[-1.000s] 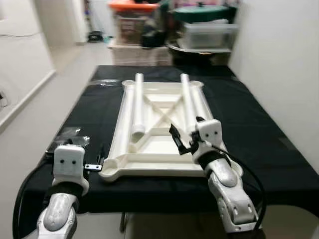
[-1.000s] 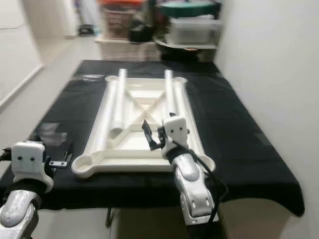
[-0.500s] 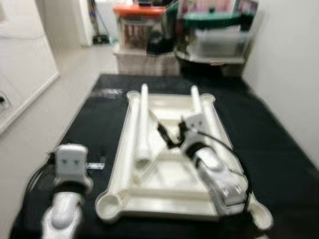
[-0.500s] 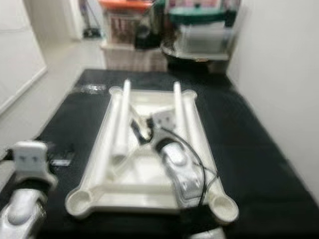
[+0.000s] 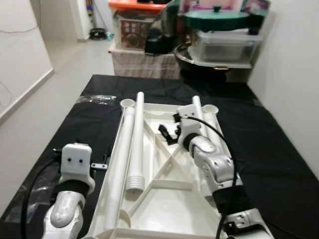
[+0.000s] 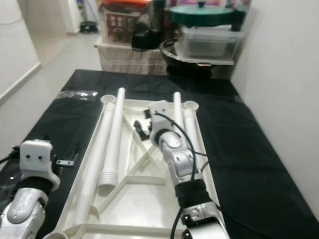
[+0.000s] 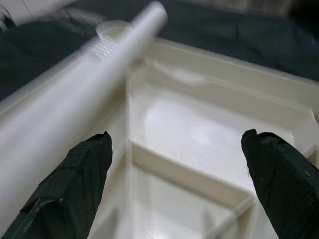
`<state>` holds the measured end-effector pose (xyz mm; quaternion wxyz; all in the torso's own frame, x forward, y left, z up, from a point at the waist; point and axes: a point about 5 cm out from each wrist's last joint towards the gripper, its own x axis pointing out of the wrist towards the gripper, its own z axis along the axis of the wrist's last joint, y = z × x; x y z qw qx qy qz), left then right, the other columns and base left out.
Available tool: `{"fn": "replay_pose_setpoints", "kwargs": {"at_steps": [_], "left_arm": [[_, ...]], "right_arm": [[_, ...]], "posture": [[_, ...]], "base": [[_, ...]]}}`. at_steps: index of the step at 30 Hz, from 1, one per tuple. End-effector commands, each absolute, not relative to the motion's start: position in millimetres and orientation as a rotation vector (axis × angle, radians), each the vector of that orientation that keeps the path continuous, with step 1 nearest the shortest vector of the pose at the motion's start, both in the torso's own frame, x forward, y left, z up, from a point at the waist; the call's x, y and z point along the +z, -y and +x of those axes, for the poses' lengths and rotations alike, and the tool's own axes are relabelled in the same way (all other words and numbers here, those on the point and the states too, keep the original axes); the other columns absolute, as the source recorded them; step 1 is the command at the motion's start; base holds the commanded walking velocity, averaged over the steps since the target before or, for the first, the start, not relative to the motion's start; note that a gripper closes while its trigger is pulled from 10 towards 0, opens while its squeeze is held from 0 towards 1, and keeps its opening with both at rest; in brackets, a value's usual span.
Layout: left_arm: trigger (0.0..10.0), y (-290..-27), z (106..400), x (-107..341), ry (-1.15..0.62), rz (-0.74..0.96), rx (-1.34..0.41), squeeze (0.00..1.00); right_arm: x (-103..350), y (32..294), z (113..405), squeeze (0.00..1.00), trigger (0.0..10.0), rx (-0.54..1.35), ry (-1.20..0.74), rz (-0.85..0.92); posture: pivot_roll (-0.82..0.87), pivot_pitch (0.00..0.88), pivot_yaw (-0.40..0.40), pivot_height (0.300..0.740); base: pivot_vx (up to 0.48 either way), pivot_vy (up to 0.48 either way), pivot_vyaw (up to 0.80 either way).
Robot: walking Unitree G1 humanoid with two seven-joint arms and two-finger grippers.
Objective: Building children table
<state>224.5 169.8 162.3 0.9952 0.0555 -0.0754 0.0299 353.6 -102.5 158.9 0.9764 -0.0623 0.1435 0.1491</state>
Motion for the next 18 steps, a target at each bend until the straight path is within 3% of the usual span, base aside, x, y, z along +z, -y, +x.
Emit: {"fn": "replay_pose_setpoints", "kwargs": {"at_steps": [1,7,13,18], "left_arm": [[10.0,-169.8,223.7,161.9,0.153,0.123,0.062,0.00],[10.0,-171.3,222.0,163.1,0.162,0.126,0.079,0.00],[10.0,-170.9,222.7,162.9,0.165,0.126,0.077,0.00],[10.0,-168.2,226.4,163.8,0.172,0.127,0.064,0.00]], "right_arm": [[151.4,113.0,359.0,0.00,10.0,0.253,-0.371,-0.144],[152.6,139.6,370.8,0.00,10.0,0.114,-0.396,-0.101],[161.8,143.1,374.5,0.00,10.0,0.090,-0.360,-0.116],[142.4,141.8,376.6,0.00,10.0,0.097,-0.461,-0.207]], "posture": [[0.04,0.000,-0.059,0.740],[0.04,0.000,-0.071,0.740],[0.03,0.000,-0.063,0.740],[0.03,0.000,-0.066,0.740]], "base": [[0.000,0.000,0.00],[0.000,0.000,0.00],[0.000,0.000,0.00],[0.000,0.000,0.00]]}}
